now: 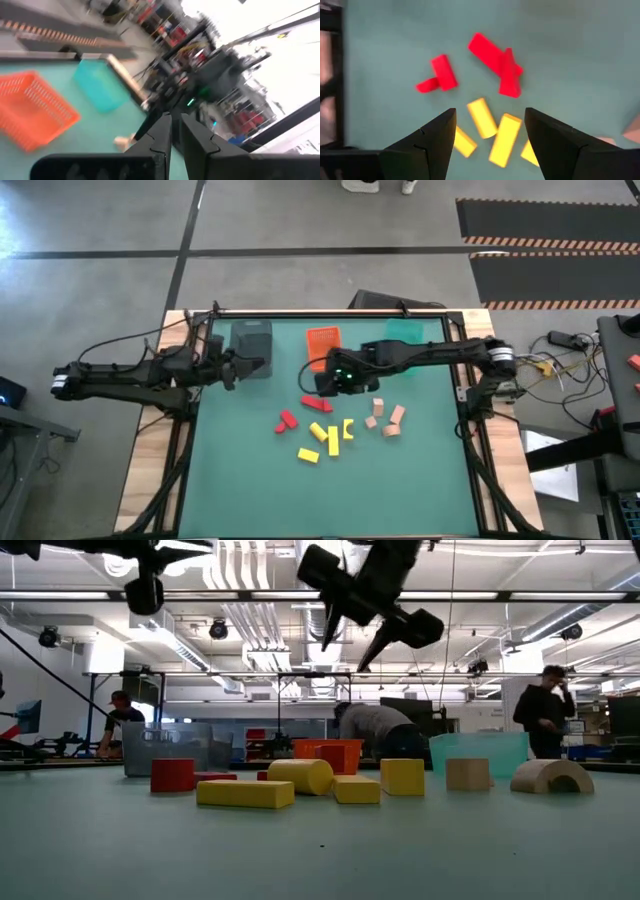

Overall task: Sort & place blocks by color
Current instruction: Put the red block into the green bin

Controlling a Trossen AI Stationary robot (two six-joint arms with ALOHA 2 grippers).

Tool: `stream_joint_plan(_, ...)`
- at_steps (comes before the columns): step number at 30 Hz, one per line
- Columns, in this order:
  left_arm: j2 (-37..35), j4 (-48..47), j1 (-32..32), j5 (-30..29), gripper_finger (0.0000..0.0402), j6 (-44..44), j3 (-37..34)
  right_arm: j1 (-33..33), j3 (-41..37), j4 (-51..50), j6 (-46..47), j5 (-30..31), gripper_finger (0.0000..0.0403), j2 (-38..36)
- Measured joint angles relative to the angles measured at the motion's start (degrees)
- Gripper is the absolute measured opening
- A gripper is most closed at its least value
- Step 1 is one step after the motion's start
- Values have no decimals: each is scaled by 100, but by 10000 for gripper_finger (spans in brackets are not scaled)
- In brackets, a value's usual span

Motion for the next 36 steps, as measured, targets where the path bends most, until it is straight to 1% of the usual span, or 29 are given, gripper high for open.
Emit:
stream_joint_plan(4,-244,414,0,-15,20,307,0,0,967,-1108,-213,3,226,657)
stream_joint_plan(6,-357,544,0,-14,20,371,0,0,1335,-1461,-286,48,226,935)
stream_joint_plan(9,-501,595,0,-14,20,452,0,0,1788,-1723,-390,245,226,1329)
stream_joint_plan(15,-843,613,0,-19,20,700,0,-9,2409,-1775,-573,263,226,2025)
stream_joint_plan(19,-1080,607,0,-22,20,815,0,-12,2503,-1793,-708,261,226,2412)
stream_joint_plan(23,-1298,651,0,-39,20,820,2,-58,2487,-1959,-820,154,226,2636)
stream_joint_plan(29,-1485,604,-4,-42,20,1096,-2,-92,2479,-1949,-930,158,226,2713)
stream_joint_plan(36,-1550,609,-2,-168,20,1119,-2,-125,2349,-1754,-958,169,224,2713)
